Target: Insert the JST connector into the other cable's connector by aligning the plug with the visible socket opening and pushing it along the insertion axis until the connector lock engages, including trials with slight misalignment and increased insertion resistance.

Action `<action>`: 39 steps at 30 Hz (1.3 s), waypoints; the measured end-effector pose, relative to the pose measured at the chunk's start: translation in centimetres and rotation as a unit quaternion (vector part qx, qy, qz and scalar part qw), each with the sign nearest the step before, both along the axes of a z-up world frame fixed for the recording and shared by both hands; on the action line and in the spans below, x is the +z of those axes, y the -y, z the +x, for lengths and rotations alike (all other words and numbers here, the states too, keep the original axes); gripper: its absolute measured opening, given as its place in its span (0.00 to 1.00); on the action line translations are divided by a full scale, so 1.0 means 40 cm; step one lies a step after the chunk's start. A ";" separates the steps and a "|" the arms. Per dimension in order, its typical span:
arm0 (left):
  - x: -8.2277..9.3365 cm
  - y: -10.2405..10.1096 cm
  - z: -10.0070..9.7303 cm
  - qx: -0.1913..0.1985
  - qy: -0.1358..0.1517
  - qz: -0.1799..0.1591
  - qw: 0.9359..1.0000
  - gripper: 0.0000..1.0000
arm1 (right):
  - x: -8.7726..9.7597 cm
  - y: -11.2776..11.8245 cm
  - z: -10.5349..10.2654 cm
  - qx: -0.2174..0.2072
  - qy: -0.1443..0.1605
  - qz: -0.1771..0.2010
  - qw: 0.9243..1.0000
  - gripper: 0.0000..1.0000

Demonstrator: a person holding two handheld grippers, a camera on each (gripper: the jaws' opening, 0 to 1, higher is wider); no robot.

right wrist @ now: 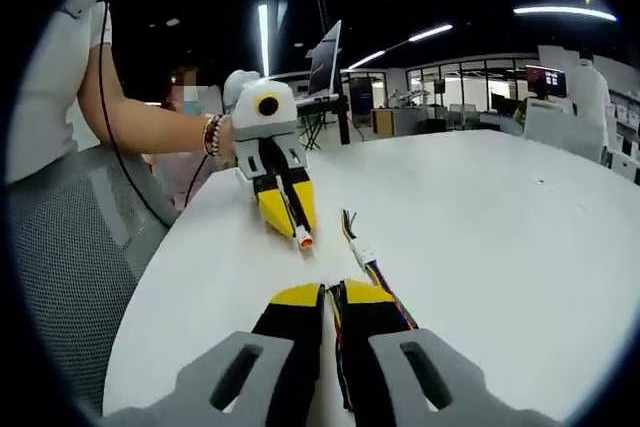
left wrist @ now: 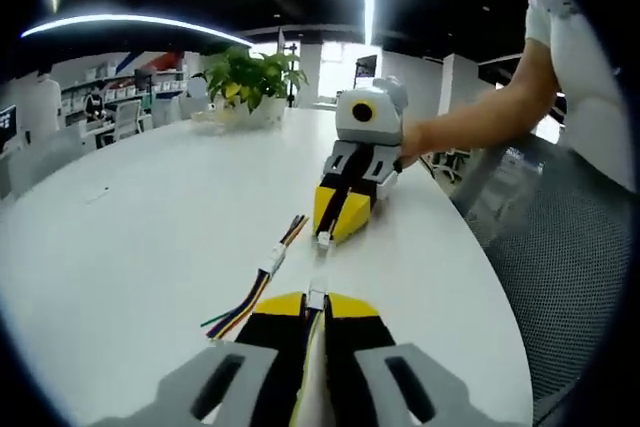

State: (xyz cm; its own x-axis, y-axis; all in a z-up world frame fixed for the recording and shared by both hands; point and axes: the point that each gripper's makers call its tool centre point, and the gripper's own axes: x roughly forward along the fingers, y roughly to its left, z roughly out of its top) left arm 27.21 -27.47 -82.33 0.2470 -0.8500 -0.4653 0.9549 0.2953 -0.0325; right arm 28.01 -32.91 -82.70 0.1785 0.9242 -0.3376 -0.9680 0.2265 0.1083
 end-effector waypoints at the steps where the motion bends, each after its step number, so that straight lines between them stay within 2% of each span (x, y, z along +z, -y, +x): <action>1: 0.008 0.002 0.001 -0.003 0.005 0.001 1.000 0.00 | 0.008 -0.001 0.002 0.000 0.003 0.001 1.000 0.03; 8: 0.043 0.008 0.014 -0.010 0.032 0.008 0.999 0.00 | 0.061 -0.035 0.008 0.013 0.045 -0.006 0.999 0.03; 15: 0.040 0.015 0.014 -0.015 0.037 0.020 0.999 0.00 | 0.081 -0.063 0.004 0.028 0.071 -0.019 0.997 0.03; 21: 0.041 0.022 0.013 -0.016 0.039 0.020 0.999 0.00 | 0.052 -0.071 -0.011 0.041 0.061 -0.037 0.997 0.03; 32: 0.037 0.031 0.009 -0.019 0.041 0.025 0.999 0.00 | 0.054 -0.075 -0.015 0.041 0.055 -0.036 0.997 0.03; 39: 0.034 0.032 0.006 -0.020 0.042 0.030 0.998 0.00 | 0.042 -0.075 -0.014 0.040 0.054 -0.052 0.996 0.03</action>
State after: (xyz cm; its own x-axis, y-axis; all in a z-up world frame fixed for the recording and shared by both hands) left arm 27.44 -28.75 -80.96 0.2537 -0.8312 -0.4947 0.9646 0.2555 0.0655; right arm 27.43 -29.92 -81.04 0.1461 0.8980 -0.4150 -0.9881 0.1530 -0.0168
